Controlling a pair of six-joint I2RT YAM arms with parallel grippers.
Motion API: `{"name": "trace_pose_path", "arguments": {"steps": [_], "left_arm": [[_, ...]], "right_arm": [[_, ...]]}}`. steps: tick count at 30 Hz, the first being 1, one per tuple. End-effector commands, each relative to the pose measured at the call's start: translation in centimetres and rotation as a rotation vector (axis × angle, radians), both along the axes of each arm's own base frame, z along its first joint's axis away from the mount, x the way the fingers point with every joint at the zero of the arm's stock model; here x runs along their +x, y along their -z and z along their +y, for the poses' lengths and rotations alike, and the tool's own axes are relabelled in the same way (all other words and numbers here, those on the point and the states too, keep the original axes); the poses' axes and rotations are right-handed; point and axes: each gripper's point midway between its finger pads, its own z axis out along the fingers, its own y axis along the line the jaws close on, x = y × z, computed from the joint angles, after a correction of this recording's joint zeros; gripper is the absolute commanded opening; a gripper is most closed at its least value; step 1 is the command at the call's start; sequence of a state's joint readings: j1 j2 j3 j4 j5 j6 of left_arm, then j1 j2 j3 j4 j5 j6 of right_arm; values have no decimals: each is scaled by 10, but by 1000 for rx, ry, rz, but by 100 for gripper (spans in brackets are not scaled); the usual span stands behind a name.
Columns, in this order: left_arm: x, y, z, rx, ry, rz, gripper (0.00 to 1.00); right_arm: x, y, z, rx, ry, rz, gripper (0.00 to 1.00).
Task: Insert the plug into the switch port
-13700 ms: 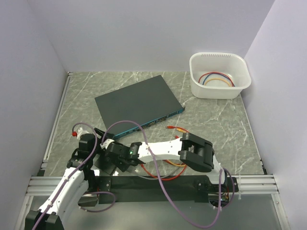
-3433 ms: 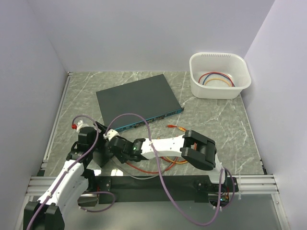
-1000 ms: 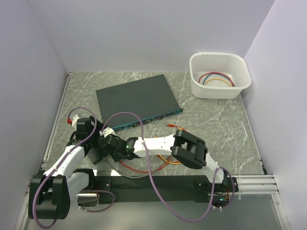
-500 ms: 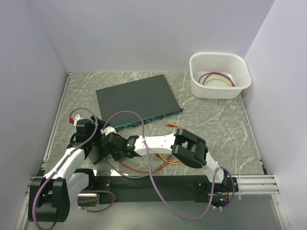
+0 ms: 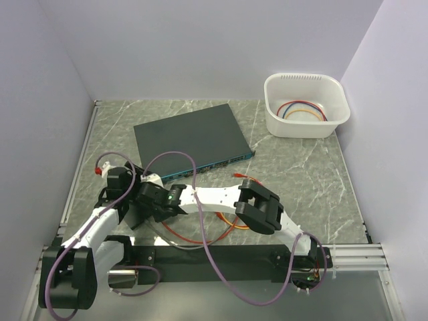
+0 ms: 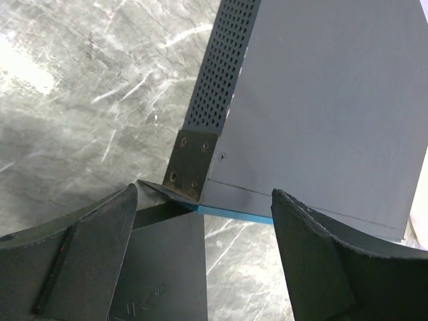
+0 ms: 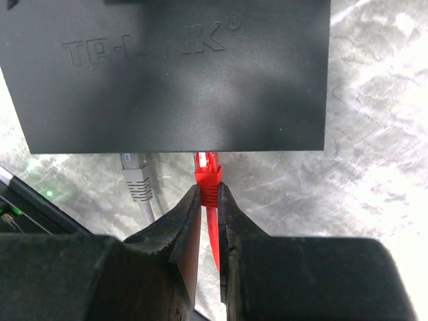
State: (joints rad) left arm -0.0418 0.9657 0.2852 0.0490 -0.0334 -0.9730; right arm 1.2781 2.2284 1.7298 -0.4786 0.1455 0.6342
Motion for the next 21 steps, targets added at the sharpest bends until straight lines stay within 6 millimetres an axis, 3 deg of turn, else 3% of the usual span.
{"name": "trace_pose_path", "arguments": {"steps": [1,7,10,15,16,21], "left_arm": [[-51,45,-26,-69,119,216,89],[-54,48,-29,-78,135,226,89],[-54,49,-28,-77,133,223,90],[-55,52,-30,-76,142,244,90],[-55,53,-30,-76,144,248,90],[-57,54,-30,-77,142,255,90]], "right_arm": [[88,-24,16,134,252,-112,0],[111,-17,8,134,337,-139,0],[125,-29,10,194,362,-226,0],[148,-42,2,136,401,-374,0],[156,-53,1,131,425,-431,0],[161,-50,1,64,389,-529,0]]}}
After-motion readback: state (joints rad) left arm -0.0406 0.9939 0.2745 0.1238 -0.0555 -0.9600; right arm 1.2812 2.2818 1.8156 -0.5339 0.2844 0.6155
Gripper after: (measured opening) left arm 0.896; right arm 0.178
